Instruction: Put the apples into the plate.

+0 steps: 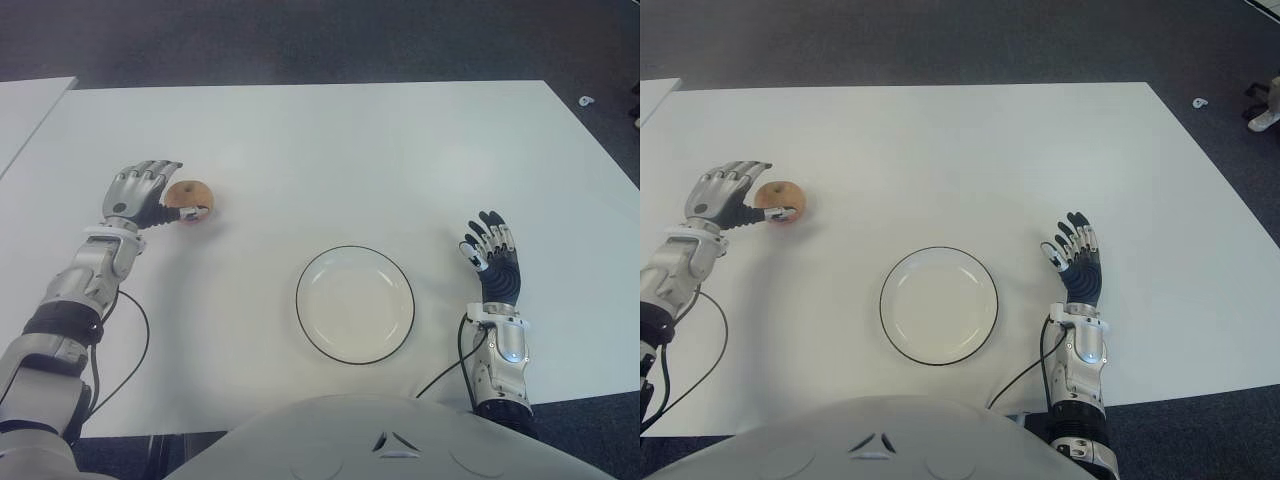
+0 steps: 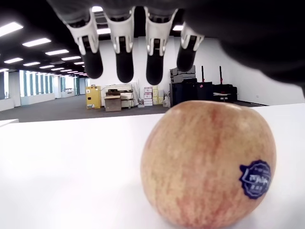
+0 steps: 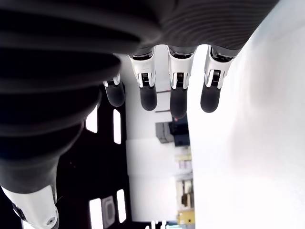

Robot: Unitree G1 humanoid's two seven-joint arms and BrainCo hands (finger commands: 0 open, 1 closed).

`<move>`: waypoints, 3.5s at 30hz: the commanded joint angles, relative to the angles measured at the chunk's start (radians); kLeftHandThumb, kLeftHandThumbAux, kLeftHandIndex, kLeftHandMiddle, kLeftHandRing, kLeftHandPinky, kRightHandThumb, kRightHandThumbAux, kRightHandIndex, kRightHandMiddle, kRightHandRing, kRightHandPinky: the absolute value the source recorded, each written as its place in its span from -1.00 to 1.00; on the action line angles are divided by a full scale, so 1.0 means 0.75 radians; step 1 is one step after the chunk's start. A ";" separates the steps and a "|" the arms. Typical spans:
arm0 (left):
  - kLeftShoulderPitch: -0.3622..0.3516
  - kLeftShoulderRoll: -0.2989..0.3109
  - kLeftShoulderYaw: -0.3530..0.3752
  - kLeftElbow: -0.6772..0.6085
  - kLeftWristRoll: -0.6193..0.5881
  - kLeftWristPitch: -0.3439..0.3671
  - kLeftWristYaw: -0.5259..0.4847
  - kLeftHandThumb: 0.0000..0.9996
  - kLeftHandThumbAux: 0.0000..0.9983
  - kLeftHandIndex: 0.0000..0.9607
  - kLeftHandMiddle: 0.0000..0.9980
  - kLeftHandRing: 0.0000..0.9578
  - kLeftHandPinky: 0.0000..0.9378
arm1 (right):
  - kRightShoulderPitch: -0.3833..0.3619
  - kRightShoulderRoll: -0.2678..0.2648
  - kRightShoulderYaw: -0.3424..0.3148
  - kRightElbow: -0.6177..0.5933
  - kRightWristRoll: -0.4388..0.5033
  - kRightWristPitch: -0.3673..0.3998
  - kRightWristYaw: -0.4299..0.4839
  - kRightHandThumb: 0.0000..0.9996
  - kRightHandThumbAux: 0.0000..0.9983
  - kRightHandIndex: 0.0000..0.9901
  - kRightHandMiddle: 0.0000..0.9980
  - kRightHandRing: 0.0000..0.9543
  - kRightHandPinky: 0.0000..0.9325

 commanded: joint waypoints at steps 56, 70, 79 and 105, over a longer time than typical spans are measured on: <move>-0.177 -0.158 -0.152 0.394 0.004 -0.020 -0.026 -0.42 -0.49 -0.74 -0.70 -0.69 -0.63 | 0.204 0.083 0.031 -0.009 0.001 0.123 -0.055 -0.24 0.35 -0.82 -0.72 -0.67 -0.59; -0.227 -0.185 -0.182 0.517 -0.021 -0.043 -0.004 -0.36 -0.46 -0.74 -0.70 -0.69 -0.64 | 0.218 0.083 0.029 -0.032 0.002 0.126 -0.065 -0.27 0.33 -0.82 -0.70 -0.64 -0.54; -0.252 -0.202 -0.193 0.587 -0.031 -0.056 0.017 -0.35 -0.46 -0.73 -0.69 -0.68 -0.63 | 0.221 0.075 0.023 -0.036 0.008 0.138 -0.061 -0.28 0.32 -0.82 -0.70 -0.63 -0.52; -0.284 -0.231 -0.230 0.708 -0.102 -0.160 0.171 0.47 0.39 -0.08 0.58 0.60 0.57 | 0.235 0.068 0.000 -0.109 0.048 0.204 -0.042 -0.26 0.31 -0.78 -0.66 -0.60 -0.48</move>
